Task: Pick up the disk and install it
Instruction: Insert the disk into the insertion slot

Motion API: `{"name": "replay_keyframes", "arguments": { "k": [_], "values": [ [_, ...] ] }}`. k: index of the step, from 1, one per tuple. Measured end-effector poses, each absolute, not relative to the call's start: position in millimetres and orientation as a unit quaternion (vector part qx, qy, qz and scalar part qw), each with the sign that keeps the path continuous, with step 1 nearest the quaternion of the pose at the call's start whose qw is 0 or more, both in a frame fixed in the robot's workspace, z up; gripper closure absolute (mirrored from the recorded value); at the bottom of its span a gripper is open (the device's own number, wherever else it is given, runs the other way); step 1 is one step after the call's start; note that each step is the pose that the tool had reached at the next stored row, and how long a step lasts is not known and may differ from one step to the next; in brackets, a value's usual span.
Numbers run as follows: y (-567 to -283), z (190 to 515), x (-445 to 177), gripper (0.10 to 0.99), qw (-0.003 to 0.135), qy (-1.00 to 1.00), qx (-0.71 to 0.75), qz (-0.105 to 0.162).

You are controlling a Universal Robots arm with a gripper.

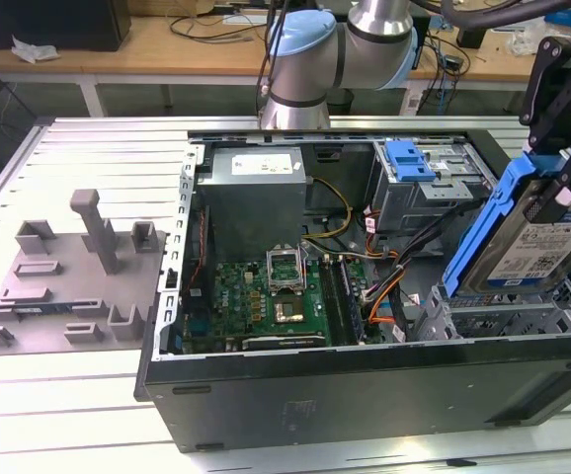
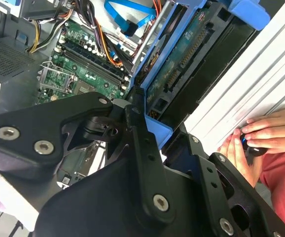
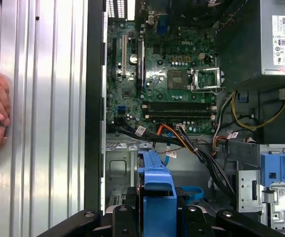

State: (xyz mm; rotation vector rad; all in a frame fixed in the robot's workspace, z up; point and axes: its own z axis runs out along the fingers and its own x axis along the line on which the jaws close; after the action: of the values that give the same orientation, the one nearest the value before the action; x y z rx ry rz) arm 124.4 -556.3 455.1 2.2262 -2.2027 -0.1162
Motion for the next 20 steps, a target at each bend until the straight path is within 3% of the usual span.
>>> {"name": "replay_keyframes", "arguments": {
  "k": [20],
  "values": [
    [-556.2,450.5,125.4,0.718,0.004,-0.703,0.711,-0.037]
  ]
}}
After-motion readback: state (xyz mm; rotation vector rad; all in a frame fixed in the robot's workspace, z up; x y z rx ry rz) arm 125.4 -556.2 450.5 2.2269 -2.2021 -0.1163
